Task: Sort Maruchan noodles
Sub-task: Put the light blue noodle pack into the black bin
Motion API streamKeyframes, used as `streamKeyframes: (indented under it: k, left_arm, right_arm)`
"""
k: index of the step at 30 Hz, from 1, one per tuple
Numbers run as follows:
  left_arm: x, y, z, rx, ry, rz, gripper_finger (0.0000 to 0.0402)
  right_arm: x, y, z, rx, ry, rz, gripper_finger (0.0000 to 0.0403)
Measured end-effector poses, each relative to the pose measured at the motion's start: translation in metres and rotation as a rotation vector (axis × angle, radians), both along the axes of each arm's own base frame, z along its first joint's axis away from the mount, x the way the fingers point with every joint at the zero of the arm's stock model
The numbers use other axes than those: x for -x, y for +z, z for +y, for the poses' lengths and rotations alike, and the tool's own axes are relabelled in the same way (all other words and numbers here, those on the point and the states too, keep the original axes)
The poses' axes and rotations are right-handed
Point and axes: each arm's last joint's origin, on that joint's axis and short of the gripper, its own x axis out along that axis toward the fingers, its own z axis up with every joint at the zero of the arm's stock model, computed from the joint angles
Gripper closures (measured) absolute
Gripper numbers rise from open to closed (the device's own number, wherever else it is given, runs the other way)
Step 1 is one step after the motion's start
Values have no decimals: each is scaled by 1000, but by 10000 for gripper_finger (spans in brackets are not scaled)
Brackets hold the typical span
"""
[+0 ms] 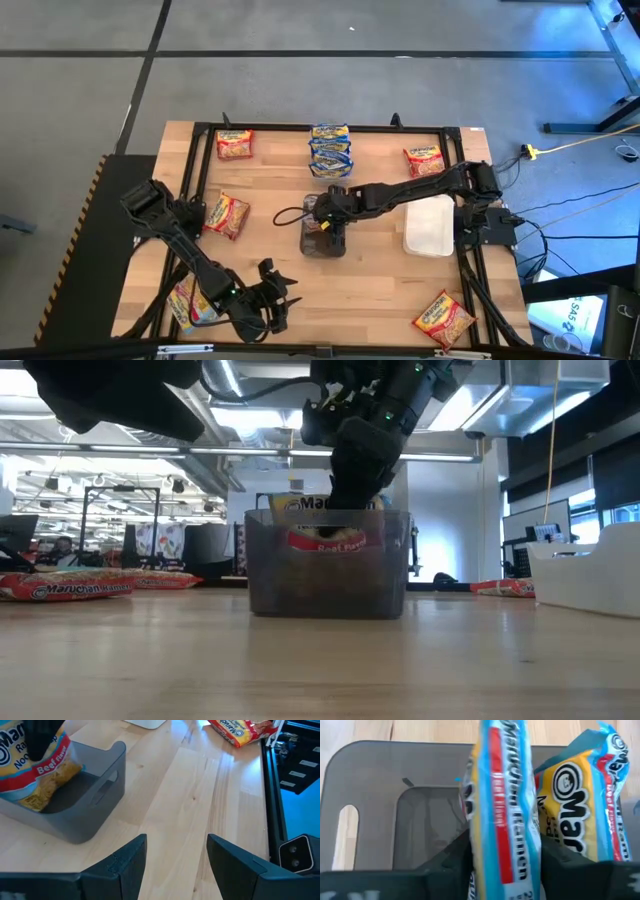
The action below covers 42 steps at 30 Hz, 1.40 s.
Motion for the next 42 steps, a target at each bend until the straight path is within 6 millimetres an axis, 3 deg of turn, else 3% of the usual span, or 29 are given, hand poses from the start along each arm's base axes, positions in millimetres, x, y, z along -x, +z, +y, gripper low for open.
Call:
streamKeyframes:
  k: [9, 17, 23, 30, 37, 42]
  left_arm:
    - [0, 0, 0, -6, 8, -6, 200]
    - [0, 0, 1, -11, 14, -10, 200]
    - [-2, 1, 3, -8, 22, -13, 200]
    - [-9, 1, 10, 2, 52, -19, 200]
    - [-20, 1, 19, 55, 40, 8, 200]
    - [-18, 9, 19, 162, -34, 53, 200]
  right_arm:
    - [3, 4, -2, 40, -34, 1, 170]
    - [11, 20, -3, 63, -48, -7, 160]
    - [28, 53, 10, 53, -21, -64, 159]
    - [57, 81, 63, 37, 75, -112, 159]
    - [80, 74, 136, 163, 185, -143, 159]
    - [97, 66, 170, 226, 212, -185, 159]
